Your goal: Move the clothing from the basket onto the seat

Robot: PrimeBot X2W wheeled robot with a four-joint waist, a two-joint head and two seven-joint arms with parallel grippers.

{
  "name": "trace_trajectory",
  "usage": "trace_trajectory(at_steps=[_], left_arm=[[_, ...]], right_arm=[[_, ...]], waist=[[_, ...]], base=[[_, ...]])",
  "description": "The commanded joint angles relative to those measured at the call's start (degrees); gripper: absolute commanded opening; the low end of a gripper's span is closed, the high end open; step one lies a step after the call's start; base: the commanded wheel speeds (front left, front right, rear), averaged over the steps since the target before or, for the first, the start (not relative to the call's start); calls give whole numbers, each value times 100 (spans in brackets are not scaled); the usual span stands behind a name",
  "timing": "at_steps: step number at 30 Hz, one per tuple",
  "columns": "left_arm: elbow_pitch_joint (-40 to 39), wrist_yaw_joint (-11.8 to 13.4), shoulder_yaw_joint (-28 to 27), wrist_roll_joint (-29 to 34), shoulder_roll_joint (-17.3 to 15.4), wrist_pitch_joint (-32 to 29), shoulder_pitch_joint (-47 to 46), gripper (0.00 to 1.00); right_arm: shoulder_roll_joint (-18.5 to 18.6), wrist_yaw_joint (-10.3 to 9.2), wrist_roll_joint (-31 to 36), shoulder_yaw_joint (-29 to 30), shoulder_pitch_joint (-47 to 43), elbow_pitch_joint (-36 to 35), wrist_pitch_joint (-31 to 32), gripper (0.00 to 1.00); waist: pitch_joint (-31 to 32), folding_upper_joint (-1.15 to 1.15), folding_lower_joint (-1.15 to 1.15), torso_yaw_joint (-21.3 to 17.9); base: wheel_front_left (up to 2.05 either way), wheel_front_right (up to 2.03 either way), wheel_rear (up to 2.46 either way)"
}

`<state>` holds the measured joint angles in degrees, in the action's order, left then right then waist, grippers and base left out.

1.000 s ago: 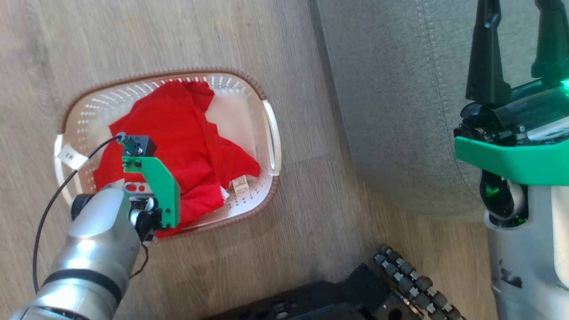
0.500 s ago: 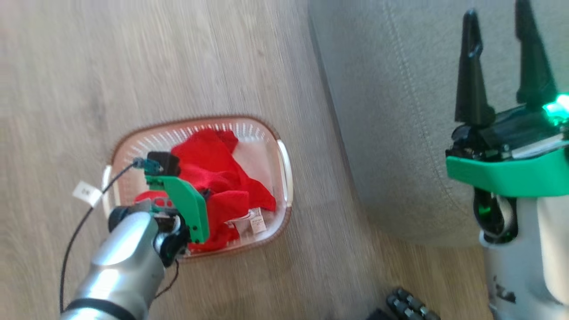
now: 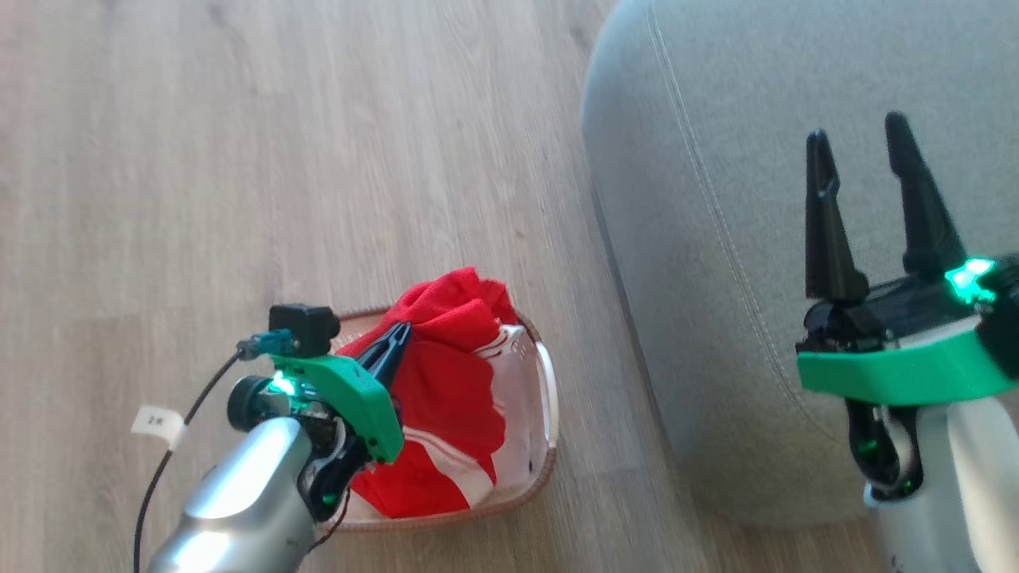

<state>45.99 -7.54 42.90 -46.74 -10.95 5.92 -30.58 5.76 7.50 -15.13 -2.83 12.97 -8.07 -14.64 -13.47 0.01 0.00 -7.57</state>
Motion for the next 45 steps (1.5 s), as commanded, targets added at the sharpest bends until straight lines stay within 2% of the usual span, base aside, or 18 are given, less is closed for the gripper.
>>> trace_trajectory(at_steps=[1,4,11,21,32,38,45], left_arm=[[-248,6,-122,39,-186,170,-75,0],[-709,98,-145,138,-211,441,-116,0],[-1912,403,-240,299,-428,536,-241,0],[-3160,724,-357,343,-632,61,-708,0],[-3646,898,-395,325,-609,-154,-969,0],[-3688,876,-334,353,-649,-235,-1038,0],[-3711,843,-259,339,-597,-280,-1078,0]], right_arm=[[68,-1,-42,-114,-47,-140,-36,100],[130,-1,-93,-169,-226,-37,-36,100],[144,-1,-188,-302,-466,68,-36,100],[262,-1,-337,-662,-759,342,-36,100],[489,-1,-525,-1551,-616,720,-36,100],[663,-1,-669,-2375,69,1275,-36,100],[597,-1,-1049,-2999,784,1920,-36,100]], waist=[[340,-1,0,210],[640,-1,0,332],[984,-1,0,442],[1327,-1,0,555],[1346,-1,0,555],[1292,-1,0,498],[1273,-1,0,589]], base=[[0,0,0],[0,0,0],[0,0,0],[0,0,0],[0,0,0],[0,0,0],[0,0,0]])
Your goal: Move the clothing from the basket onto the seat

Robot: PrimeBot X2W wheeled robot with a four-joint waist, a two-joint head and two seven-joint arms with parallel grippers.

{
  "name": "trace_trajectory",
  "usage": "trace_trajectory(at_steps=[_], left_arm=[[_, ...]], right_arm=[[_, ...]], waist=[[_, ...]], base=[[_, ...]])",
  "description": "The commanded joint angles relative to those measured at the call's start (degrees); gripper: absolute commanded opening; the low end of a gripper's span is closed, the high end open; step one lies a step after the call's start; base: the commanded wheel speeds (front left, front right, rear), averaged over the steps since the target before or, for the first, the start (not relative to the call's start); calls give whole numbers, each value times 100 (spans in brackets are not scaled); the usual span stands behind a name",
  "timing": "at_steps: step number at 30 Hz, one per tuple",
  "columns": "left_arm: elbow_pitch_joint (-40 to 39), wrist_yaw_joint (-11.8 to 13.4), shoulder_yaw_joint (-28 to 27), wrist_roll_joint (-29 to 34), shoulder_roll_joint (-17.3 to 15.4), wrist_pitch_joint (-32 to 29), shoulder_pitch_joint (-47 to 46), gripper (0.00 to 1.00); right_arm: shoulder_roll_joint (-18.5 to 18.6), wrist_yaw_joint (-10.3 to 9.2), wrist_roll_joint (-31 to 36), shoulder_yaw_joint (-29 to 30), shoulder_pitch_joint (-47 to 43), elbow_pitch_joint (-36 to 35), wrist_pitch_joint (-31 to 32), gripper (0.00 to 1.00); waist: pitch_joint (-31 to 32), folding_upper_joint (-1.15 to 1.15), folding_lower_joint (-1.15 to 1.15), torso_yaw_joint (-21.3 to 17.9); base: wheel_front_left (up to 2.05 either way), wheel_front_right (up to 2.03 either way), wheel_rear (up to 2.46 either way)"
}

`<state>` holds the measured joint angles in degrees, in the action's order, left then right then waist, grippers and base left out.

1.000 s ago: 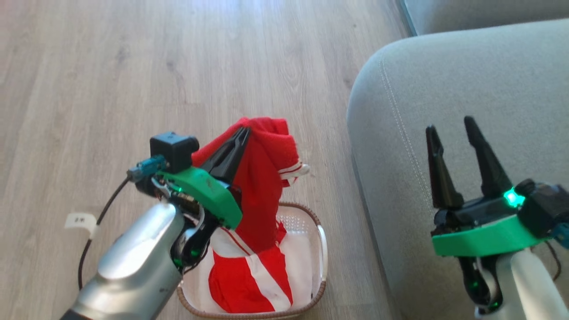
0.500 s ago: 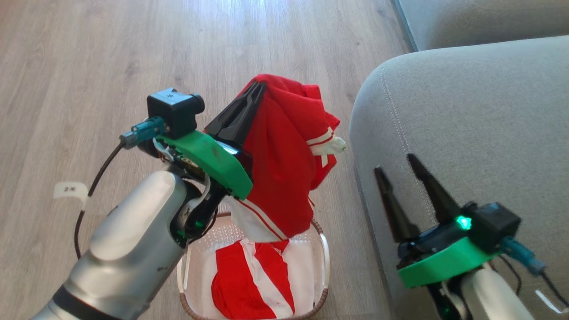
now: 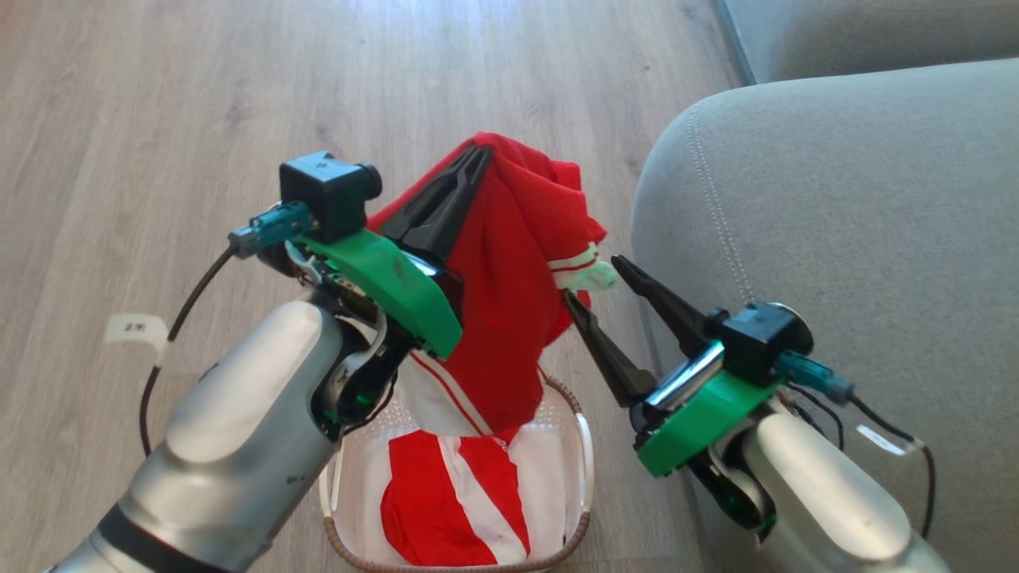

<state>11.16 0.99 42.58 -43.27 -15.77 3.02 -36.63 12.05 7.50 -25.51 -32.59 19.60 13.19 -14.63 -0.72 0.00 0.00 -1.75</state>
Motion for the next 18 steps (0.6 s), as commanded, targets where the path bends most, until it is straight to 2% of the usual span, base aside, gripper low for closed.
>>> trace_trajectory(at_steps=[1,9,18], left_arm=[[-230,-21,-199,-10,-98,-5,-475,0],[-315,-110,90,-16,130,-96,-433,0],[-401,-231,506,-32,428,-250,-343,0]], right_arm=[[-53,-1,-50,-92,217,-99,-37,100],[-219,-1,-462,-782,909,800,-37,100],[-354,-1,-752,-1034,1404,1775,-37,100]], waist=[[-3,0,0,36],[-8,0,0,269],[67,0,0,646]], base=[[0,0,0],[0,0,0],[0,0,0]])
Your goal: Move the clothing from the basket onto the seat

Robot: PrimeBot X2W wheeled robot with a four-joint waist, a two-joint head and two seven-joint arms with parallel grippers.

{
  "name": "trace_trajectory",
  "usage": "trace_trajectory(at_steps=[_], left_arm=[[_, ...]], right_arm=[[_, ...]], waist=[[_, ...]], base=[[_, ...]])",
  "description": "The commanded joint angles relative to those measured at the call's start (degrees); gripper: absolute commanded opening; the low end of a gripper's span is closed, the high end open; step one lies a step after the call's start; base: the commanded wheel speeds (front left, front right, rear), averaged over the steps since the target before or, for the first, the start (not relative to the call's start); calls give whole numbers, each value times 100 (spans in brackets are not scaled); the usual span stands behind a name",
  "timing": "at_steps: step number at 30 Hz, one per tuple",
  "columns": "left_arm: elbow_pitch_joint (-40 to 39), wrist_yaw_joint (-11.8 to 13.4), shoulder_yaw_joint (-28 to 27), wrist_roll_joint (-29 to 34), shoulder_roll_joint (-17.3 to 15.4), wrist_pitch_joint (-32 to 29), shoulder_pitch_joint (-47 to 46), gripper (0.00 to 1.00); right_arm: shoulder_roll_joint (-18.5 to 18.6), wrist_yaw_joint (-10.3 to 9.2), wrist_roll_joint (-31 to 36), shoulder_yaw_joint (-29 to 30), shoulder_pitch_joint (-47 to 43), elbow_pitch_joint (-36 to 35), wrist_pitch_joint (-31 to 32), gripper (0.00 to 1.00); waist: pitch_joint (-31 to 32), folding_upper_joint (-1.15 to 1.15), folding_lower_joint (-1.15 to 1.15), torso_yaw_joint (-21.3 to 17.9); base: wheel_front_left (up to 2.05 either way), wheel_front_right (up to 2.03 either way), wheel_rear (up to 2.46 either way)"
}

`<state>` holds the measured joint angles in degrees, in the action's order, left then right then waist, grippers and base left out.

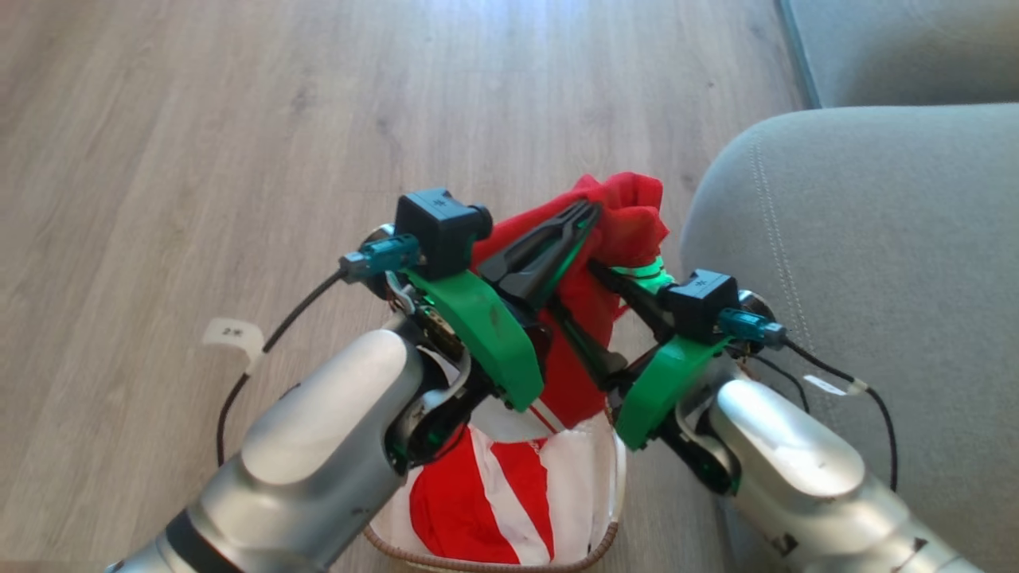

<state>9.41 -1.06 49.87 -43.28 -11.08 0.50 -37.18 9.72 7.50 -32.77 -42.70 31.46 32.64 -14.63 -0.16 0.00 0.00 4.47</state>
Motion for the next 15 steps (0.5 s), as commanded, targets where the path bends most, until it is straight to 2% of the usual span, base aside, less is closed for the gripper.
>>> trace_trajectory(at_steps=[1,6,7,8,15], left_arm=[[-231,-27,-203,-32,-28,-6,-281,0],[-253,-36,-128,-60,25,-21,-236,0],[-253,-37,-114,-67,31,-27,-224,0],[-252,-37,-100,-72,35,-34,-214,0],[-183,-21,-97,-105,14,-17,-182,0]], right_arm=[[-156,-1,-46,-46,254,-102,-37,100],[-273,-1,-145,-183,450,187,-37,100],[-285,-1,-162,-212,493,237,-37,57],[-293,-1,-170,-221,539,276,-37,0],[-319,-1,-154,-168,613,257,-37,0]], waist=[[14,0,0,50],[16,0,0,147],[16,0,0,161],[13,0,0,175],[24,0,0,224]], base=[[0,0,0],[0,0,0],[0,0,0],[0,0,0],[0,0,0]])
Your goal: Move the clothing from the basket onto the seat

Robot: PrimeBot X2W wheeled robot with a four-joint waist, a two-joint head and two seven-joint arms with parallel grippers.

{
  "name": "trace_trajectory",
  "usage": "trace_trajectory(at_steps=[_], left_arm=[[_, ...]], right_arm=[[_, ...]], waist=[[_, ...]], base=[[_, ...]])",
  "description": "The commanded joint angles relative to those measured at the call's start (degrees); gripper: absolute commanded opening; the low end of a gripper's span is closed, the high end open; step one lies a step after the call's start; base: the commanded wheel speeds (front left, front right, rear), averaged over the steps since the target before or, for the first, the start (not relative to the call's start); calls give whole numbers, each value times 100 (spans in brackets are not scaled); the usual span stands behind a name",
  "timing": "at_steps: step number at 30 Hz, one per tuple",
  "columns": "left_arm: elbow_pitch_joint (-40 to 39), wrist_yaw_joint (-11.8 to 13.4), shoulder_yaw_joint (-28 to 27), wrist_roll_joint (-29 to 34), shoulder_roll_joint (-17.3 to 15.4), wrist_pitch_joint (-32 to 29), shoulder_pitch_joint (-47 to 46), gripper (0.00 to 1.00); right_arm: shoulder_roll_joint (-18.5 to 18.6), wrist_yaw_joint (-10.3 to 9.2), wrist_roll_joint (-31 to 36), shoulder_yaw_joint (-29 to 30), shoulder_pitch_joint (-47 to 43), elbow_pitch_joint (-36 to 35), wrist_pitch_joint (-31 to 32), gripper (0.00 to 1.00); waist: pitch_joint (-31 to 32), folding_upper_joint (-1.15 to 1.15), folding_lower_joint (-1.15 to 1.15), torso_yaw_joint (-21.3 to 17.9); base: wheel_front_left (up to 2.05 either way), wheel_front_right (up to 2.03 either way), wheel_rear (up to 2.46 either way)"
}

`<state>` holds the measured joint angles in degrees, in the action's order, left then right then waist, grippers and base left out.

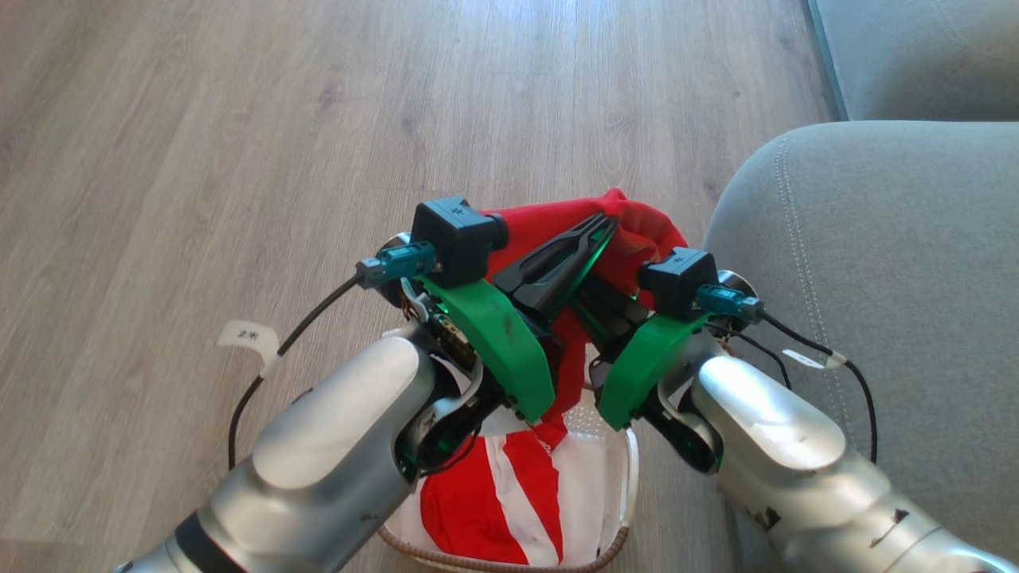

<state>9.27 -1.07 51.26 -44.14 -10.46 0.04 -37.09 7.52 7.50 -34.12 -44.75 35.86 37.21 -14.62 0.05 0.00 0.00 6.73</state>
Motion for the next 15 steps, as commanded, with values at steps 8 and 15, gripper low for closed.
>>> trace_trajectory(at_steps=[8,15], left_arm=[[-13,23,-308,-48,-145,109,-147,0],[100,46,-385,-85,-219,193,-113,0]], right_arm=[[55,-1,-10,160,-50,-508,-38,0],[212,-1,116,544,-359,-923,-38,0]], waist=[[0,0,0,-121],[5,0,0,-207]], base=[[0,0,0],[0,0,0]])
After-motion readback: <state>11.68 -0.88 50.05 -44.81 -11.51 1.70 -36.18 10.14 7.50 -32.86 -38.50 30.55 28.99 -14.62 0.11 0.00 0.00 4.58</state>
